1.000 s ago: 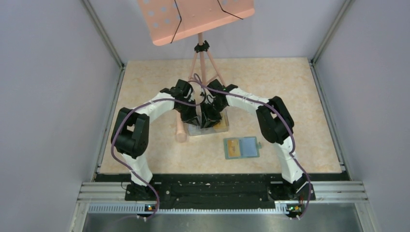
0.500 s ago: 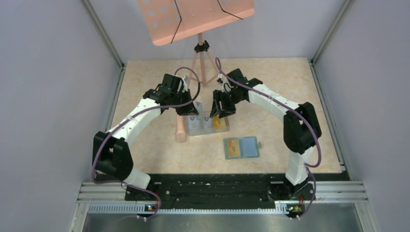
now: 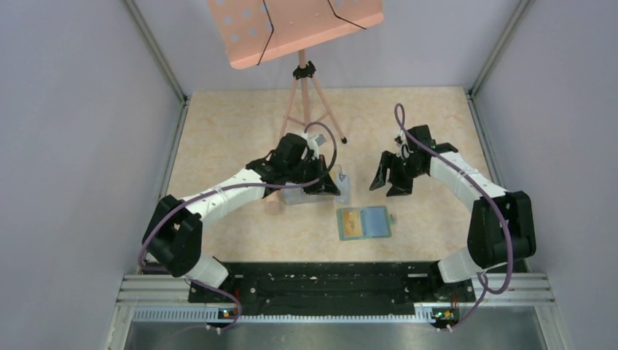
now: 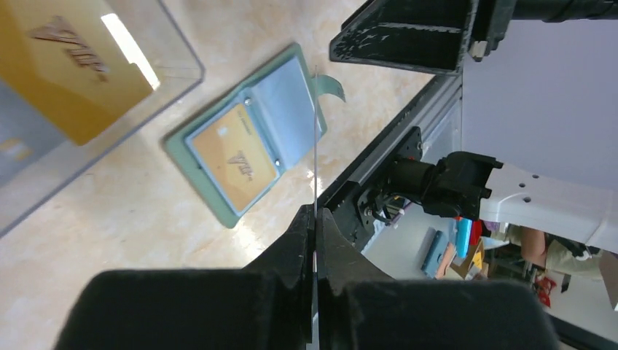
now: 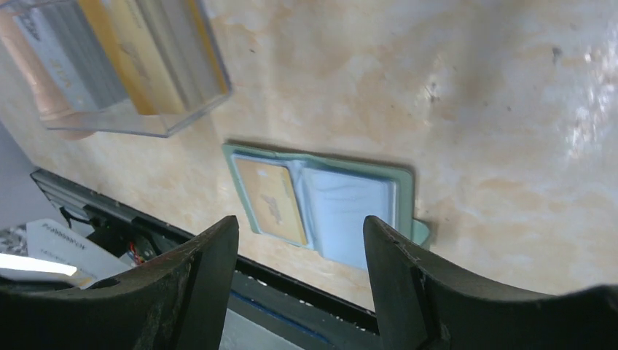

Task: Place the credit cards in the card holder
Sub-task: Insert the credit card into the card holder.

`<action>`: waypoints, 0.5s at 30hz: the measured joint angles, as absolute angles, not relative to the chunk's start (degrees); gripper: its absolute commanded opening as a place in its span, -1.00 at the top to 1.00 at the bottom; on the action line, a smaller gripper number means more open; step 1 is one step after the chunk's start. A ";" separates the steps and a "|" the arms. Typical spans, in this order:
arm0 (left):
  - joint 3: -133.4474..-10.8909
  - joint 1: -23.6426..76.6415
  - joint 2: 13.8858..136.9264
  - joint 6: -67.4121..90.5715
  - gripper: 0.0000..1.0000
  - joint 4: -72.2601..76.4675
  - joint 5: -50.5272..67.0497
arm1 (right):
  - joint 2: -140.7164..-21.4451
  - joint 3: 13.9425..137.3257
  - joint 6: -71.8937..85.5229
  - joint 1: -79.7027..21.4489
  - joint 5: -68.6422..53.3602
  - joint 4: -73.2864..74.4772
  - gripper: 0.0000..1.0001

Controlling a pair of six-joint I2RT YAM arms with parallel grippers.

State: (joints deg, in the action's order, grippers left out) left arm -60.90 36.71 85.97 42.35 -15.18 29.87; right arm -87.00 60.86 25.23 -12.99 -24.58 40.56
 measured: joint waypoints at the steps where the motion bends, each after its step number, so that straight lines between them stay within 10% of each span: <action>1: -60.49 38.13 86.48 43.48 1.00 -13.32 30.00 | -86.21 59.37 25.34 -12.64 -23.64 40.27 -0.28; 15: -54.50 49.58 92.88 52.40 1.00 -3.20 26.87 | -83.00 40.18 30.85 -10.96 -23.38 37.85 -0.13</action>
